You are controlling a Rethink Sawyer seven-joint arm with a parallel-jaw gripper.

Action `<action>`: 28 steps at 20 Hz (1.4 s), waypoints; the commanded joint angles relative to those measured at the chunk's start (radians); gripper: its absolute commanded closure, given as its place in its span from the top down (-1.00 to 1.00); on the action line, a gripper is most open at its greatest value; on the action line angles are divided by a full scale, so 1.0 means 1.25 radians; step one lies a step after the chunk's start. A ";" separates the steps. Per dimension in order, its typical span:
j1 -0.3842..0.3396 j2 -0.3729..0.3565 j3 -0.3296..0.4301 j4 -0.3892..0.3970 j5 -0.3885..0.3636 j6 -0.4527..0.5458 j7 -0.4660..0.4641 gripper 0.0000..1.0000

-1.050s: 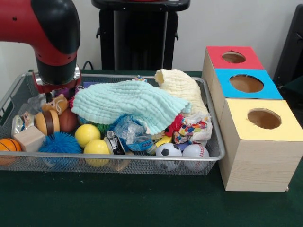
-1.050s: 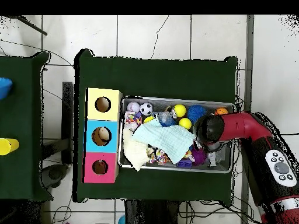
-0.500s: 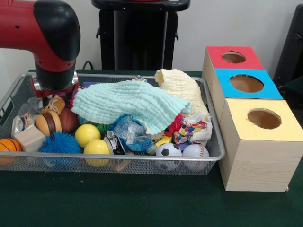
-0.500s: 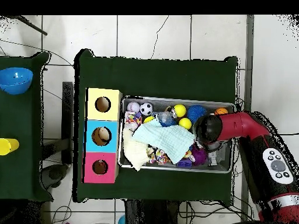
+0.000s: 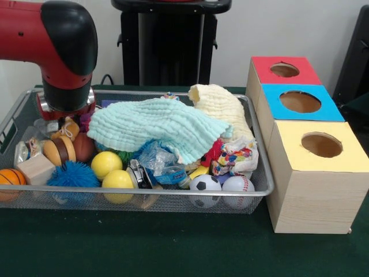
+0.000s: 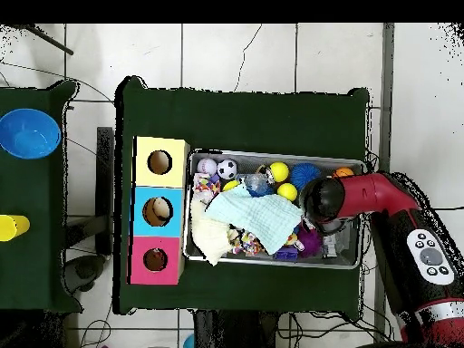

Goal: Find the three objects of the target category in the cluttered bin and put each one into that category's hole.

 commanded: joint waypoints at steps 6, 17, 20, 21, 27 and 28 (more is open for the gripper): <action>-0.008 0.046 0.026 0.002 -0.037 -0.119 -0.197 -1.00; -0.038 -0.089 0.080 0.107 0.077 -0.055 -0.226 -1.00; -0.049 -0.150 0.102 0.151 0.127 -0.018 -0.237 -1.00; -0.050 -0.167 0.109 0.165 0.139 -0.015 -0.234 -1.00; -0.040 -0.213 0.137 0.219 0.205 -0.036 -0.162 -1.00; -0.039 -0.221 0.143 0.229 0.219 -0.041 -0.151 -1.00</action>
